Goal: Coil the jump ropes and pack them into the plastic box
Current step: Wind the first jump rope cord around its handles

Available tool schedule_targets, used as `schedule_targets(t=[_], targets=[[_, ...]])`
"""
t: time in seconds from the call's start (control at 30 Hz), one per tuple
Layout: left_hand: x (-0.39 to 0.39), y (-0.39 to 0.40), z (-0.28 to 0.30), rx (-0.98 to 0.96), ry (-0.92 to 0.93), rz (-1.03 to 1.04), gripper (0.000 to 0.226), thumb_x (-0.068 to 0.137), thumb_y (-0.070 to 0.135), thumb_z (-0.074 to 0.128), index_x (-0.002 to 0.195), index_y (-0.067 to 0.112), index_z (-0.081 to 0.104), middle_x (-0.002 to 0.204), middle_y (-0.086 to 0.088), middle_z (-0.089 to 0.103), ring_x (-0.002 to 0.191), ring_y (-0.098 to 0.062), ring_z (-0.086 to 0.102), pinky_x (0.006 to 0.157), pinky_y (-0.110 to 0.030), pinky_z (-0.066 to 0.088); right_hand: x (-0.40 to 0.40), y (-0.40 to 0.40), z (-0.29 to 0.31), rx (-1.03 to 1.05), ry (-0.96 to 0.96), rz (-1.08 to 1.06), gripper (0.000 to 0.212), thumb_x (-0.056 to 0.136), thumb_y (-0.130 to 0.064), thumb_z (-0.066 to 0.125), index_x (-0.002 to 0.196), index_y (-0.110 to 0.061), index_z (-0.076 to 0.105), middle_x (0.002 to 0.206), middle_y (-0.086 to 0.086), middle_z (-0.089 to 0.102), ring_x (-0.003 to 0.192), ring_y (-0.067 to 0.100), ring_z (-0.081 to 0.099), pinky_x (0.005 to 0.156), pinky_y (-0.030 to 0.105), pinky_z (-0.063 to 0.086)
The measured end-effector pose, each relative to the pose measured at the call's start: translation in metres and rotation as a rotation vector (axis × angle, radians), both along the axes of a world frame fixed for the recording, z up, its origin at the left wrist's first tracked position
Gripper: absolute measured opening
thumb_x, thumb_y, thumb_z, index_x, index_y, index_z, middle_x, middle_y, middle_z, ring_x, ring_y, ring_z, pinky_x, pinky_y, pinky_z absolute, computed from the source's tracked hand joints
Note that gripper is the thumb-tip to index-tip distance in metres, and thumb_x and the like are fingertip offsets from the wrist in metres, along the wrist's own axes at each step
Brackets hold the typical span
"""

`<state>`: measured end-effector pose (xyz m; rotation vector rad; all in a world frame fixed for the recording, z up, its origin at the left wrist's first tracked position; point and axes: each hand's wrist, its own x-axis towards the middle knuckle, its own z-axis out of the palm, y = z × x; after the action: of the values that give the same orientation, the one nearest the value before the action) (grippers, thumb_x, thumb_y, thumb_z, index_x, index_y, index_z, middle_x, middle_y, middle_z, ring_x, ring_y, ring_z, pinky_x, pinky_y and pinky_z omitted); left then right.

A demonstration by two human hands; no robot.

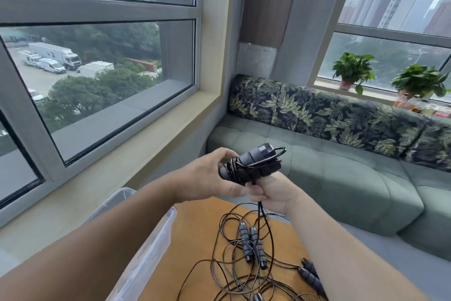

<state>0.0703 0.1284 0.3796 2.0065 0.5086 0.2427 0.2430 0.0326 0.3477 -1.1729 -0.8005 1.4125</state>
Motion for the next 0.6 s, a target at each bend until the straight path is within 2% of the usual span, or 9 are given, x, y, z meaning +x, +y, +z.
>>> schedule_targets(t=[0.03, 0.1, 0.13, 0.2, 0.27, 0.37, 0.47, 0.5, 0.6], targets=[[0.000, 0.002, 0.000, -0.051, -0.017, -0.022, 0.075, 0.069, 0.036, 0.087, 0.133, 0.031, 0.048, 0.099, 0.004, 0.068, 0.082, -0.004, 0.063, 0.069, -0.021, 0.050, -0.004, 0.001, -0.003, -0.003, 0.002, -0.047, 0.012, 0.092, -0.017, 0.054, 0.082, -0.010, 0.055, 0.054, -0.007, 0.046, 0.042, 0.001, 0.029, 0.040, 0.014, 0.017], [0.003, 0.004, -0.002, -0.063, -0.081, -0.016, 0.064, 0.072, 0.038, 0.086, 0.128, 0.030, 0.057, 0.090, 0.011, 0.068, 0.077, -0.003, 0.060, 0.071, -0.021, 0.048, -0.013, 0.001, -0.003, -0.002, -0.039, -0.133, 0.011, 0.101, -0.018, 0.048, 0.096, -0.009, 0.053, 0.057, -0.004, 0.046, 0.044, 0.005, 0.025, 0.040, 0.017, 0.016], [0.004, 0.006, -0.002, -0.038, -0.108, 0.044, 0.054, 0.074, 0.037, 0.085, 0.122, 0.030, 0.062, 0.082, 0.014, 0.067, 0.072, -0.003, 0.059, 0.070, -0.023, 0.048, -0.019, 0.000, -0.002, -0.007, -0.085, -0.168, 0.016, 0.103, -0.021, 0.046, 0.097, -0.009, 0.054, 0.060, -0.002, 0.047, 0.046, 0.007, 0.023, 0.041, 0.019, 0.016], [0.008, 0.013, -0.002, 0.073, -0.097, 0.198, 0.050, 0.070, 0.044, 0.082, 0.114, 0.032, 0.064, 0.079, 0.012, 0.069, 0.072, -0.009, 0.062, 0.074, -0.035, 0.054, -0.033, -0.005, 0.000, -0.042, -0.220, -0.206, 0.028, 0.106, -0.026, 0.042, 0.096, -0.007, 0.060, 0.063, 0.001, 0.048, 0.046, 0.010, 0.025, 0.042, 0.021, 0.018], [0.011, 0.016, 0.000, 0.255, 0.011, 0.229, 0.043, 0.068, 0.045, 0.077, 0.106, 0.033, 0.064, 0.087, 0.005, 0.069, 0.078, -0.015, 0.064, 0.078, -0.041, 0.055, -0.045, -0.009, 0.005, -0.087, -0.437, -0.195, 0.034, 0.106, -0.026, 0.039, 0.099, -0.002, 0.063, 0.062, 0.001, 0.048, 0.045, 0.010, 0.031, 0.043, 0.023, 0.026], [0.012, 0.008, 0.001, 0.540, 0.130, 0.230, 0.030, 0.075, 0.037, 0.071, 0.102, 0.033, 0.059, 0.096, 0.010, 0.060, 0.086, -0.018, 0.060, 0.070, -0.031, 0.049, -0.052, -0.011, 0.015, -0.145, -0.956, -0.101, 0.031, 0.102, -0.026, 0.041, 0.082, -0.011, 0.061, 0.069, 0.003, 0.058, 0.058, 0.017, 0.050, 0.059, 0.031, 0.041], [0.010, 0.005, -0.001, 0.791, 0.186, 0.236, 0.035, 0.082, 0.035, 0.063, 0.115, 0.036, 0.052, 0.104, 0.013, 0.062, 0.088, -0.017, 0.059, 0.064, -0.027, 0.040, -0.051, -0.011, 0.032, -0.190, -1.241, 0.017, 0.021, 0.095, -0.020, 0.045, 0.087, -0.008, 0.061, 0.086, 0.012, 0.067, 0.079, 0.028, 0.064, 0.072, 0.041, 0.055], [0.009, 0.008, -0.002, 0.855, 0.211, 0.236, 0.039, 0.083, 0.035, 0.061, 0.120, 0.036, 0.050, 0.111, 0.013, 0.062, 0.092, -0.018, 0.060, 0.065, -0.027, 0.040, -0.052, -0.011, 0.039, -0.207, -1.305, 0.054, 0.019, 0.093, -0.017, 0.047, 0.085, -0.006, 0.061, 0.083, 0.013, 0.067, 0.077, 0.028, 0.064, 0.068, 0.040, 0.055], [0.009, 0.013, -0.006, 0.969, 0.265, 0.173, 0.047, 0.085, 0.039, 0.061, 0.130, 0.039, 0.045, 0.128, 0.015, 0.057, 0.101, -0.020, 0.061, 0.070, -0.029, 0.043, -0.051, -0.011, 0.062, -0.206, -1.489, 0.093, 0.020, 0.086, -0.014, 0.052, 0.067, -0.010, 0.054, 0.065, 0.006, 0.060, 0.059, 0.023, 0.056, 0.048, 0.031, 0.042]])
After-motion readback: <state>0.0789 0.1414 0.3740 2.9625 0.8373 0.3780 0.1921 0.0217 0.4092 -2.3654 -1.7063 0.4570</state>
